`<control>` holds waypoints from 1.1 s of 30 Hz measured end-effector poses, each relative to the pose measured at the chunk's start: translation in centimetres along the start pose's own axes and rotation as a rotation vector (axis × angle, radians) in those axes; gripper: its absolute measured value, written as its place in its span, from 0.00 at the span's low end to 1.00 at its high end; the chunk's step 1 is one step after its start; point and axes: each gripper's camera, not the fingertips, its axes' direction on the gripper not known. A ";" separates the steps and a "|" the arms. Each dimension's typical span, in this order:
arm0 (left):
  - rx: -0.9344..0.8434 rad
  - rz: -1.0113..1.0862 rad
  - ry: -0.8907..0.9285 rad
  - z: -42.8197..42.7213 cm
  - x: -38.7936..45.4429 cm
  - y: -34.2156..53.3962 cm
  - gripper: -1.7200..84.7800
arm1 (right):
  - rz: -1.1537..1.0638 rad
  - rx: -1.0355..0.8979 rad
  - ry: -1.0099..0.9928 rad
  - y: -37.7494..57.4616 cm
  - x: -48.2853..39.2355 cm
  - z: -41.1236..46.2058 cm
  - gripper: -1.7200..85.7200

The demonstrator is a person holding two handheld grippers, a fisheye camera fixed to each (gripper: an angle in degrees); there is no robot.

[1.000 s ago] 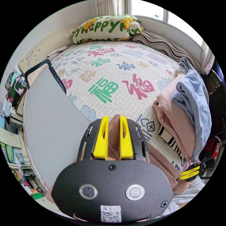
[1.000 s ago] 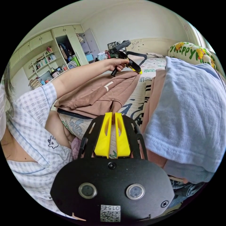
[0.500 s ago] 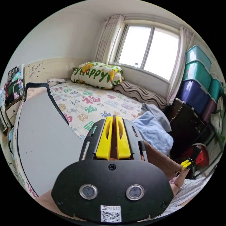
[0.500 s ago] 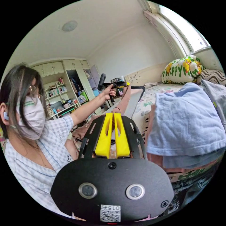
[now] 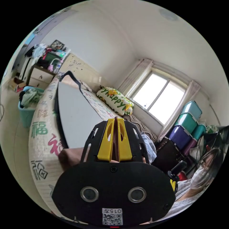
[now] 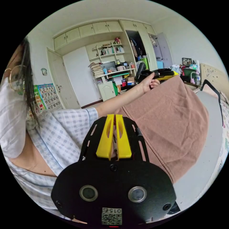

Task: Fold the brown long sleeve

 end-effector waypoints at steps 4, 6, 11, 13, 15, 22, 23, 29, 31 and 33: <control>-0.010 -0.206 -0.004 -1.5 -5.9 -0.4 0.03 | 0.017 -0.188 0.033 -3.2 0.3 7.8 0.02; -0.019 -0.248 0.001 -1.0 -6.7 -0.9 0.03 | 0.020 -0.229 0.053 -4.2 0.3 9.8 0.02; 0.001 -0.308 0.064 -0.2 -4.3 -5.1 0.03 | 0.012 -0.241 0.073 -7.0 -0.3 12.2 0.02; -0.001 -0.266 0.022 0.3 -1.3 -7.5 0.03 | 0.006 -0.243 0.079 -8.3 -0.4 13.1 0.02; -0.025 -0.277 -0.015 0.9 -0.1 -8.6 0.04 | 0.003 -0.291 0.100 -9.0 -0.1 14.4 0.02; -0.062 -0.204 -0.036 1.4 7.1 -13.2 0.11 | 0.017 -0.322 0.068 -11.2 -0.1 14.8 0.02; -0.074 -0.190 -0.051 1.4 7.9 -13.6 0.12 | 0.006 -0.321 0.074 -11.4 -0.4 14.7 0.02; -0.154 -0.181 -0.081 4.1 14.1 -16.3 0.17 | -0.094 -0.375 0.169 -13.2 -2.2 16.2 0.02; -0.179 -0.186 -0.112 6.6 15.4 -16.4 0.14 | -0.102 -0.382 0.181 -13.8 -2.4 16.5 0.03; -0.134 -0.195 -0.063 7.3 16.1 -16.5 0.11 | -0.109 -0.381 0.187 -14.2 -2.6 16.4 0.03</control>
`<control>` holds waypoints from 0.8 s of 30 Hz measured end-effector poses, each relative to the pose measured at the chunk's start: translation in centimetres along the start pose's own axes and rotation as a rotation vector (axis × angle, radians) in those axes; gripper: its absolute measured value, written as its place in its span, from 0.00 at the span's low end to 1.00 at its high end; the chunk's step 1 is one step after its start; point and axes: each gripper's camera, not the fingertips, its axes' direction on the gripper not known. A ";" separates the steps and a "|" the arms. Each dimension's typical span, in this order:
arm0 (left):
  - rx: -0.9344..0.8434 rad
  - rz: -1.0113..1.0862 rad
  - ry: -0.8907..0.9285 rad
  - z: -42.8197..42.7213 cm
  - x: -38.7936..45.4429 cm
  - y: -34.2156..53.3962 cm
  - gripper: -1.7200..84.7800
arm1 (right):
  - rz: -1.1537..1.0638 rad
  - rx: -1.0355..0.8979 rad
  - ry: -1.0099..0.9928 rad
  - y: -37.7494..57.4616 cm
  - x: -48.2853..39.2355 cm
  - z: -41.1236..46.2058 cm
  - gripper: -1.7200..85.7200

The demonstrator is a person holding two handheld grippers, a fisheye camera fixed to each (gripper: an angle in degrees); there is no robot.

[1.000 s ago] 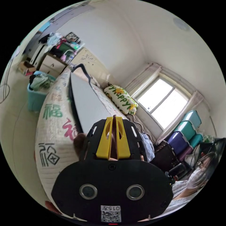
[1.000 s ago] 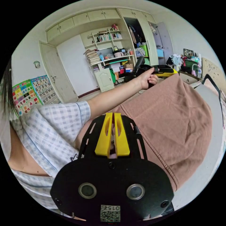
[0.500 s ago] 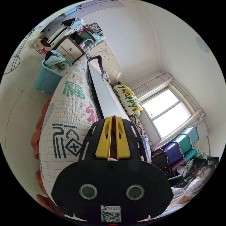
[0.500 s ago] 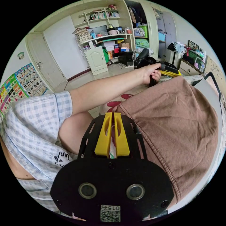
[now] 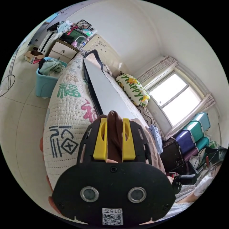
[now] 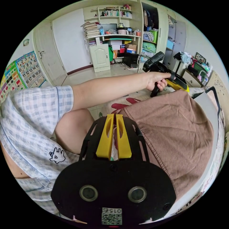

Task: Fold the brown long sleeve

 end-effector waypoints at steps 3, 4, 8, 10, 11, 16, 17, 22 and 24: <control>0.058 0.027 0.026 -0.2 1.4 -0.3 0.09 | -0.015 -0.012 -0.019 -0.2 0.2 -0.4 0.03; 0.057 0.015 -0.011 -0.1 1.7 -0.4 0.08 | -0.006 -0.012 -0.031 -0.3 0.5 -0.5 0.03; 0.058 -0.047 0.009 0.6 1.4 -0.1 0.08 | 0.019 -0.037 -0.086 -0.3 1.6 -0.9 0.06; 0.061 -0.081 0.014 0.7 1.6 0.3 0.10 | -0.018 -0.086 -0.165 0.3 1.6 -2.2 0.06; 0.058 -0.087 0.010 0.7 1.7 0.4 0.10 | -0.041 -0.089 -0.200 0.6 1.4 -2.8 0.06; -0.007 -0.027 -0.035 0.4 4.0 0.7 0.12 | -0.112 0.100 -0.289 3.8 3.1 -12.1 0.09; -0.016 -0.017 -0.041 0.4 4.3 0.8 0.12 | -0.083 0.124 -0.244 4.1 3.9 -13.2 0.09; -0.096 0.033 -0.064 2.2 5.6 1.6 0.13 | 0.391 0.209 0.374 5.6 16.3 -19.9 0.11; -0.105 0.031 -0.056 2.7 5.3 2.0 0.12 | 0.536 0.181 0.454 5.9 21.2 -19.8 0.11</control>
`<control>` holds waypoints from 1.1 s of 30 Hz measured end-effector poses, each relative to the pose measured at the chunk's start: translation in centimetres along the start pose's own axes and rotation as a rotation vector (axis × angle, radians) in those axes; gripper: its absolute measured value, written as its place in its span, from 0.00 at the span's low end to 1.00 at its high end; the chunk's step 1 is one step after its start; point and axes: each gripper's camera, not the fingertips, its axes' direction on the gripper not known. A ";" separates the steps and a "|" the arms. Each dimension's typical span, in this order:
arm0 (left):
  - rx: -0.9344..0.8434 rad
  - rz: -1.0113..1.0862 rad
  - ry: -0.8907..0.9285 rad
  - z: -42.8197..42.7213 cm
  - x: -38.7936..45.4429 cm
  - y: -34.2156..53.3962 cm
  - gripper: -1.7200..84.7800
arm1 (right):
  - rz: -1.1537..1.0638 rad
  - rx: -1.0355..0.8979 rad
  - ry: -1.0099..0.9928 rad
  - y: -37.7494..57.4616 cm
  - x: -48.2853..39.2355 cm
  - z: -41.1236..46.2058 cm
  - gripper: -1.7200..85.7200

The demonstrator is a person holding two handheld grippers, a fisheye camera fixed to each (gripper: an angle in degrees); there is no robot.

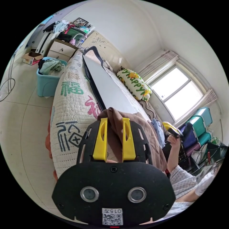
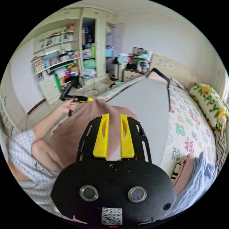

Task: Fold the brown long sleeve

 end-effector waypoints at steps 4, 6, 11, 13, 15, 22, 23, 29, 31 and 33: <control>-0.013 -0.006 0.017 0.8 -1.0 0.9 0.12 | 0.101 -0.058 -0.085 -2.5 3.3 5.8 0.10; -0.015 -0.005 0.014 1.1 -1.4 1.4 0.11 | 0.063 -0.146 -0.026 -3.3 2.8 8.4 0.09; -0.025 -0.001 -0.037 1.6 -2.7 2.7 0.08 | -0.018 -0.219 0.087 -3.6 2.3 11.0 0.04; -0.048 0.012 -0.085 2.1 -3.3 3.2 0.08 | -0.015 -0.224 0.104 -3.3 2.8 11.5 0.02; -0.069 0.017 -0.118 2.6 -4.0 3.6 0.08 | 0.010 -0.211 0.094 -3.1 3.2 11.3 0.01; -0.049 -0.040 -0.038 2.4 -10.2 6.7 0.09 | 0.056 -0.169 0.093 -2.7 2.9 8.4 0.02; -0.038 -0.042 -0.025 2.2 -10.8 7.0 0.09 | 0.030 -0.162 0.079 -2.6 2.5 7.6 0.02; -0.007 -0.056 0.006 1.5 -15.7 10.4 0.10 | -0.368 -0.052 -0.233 2.7 -6.6 -2.2 0.09; -0.022 -0.055 -0.003 2.0 -17.6 11.7 0.10 | -0.507 0.008 -0.251 5.7 -11.8 -4.0 0.09; -0.033 -0.047 -0.020 2.2 -18.8 12.7 0.10 | -0.622 -0.011 -0.173 7.4 -15.9 -4.0 0.10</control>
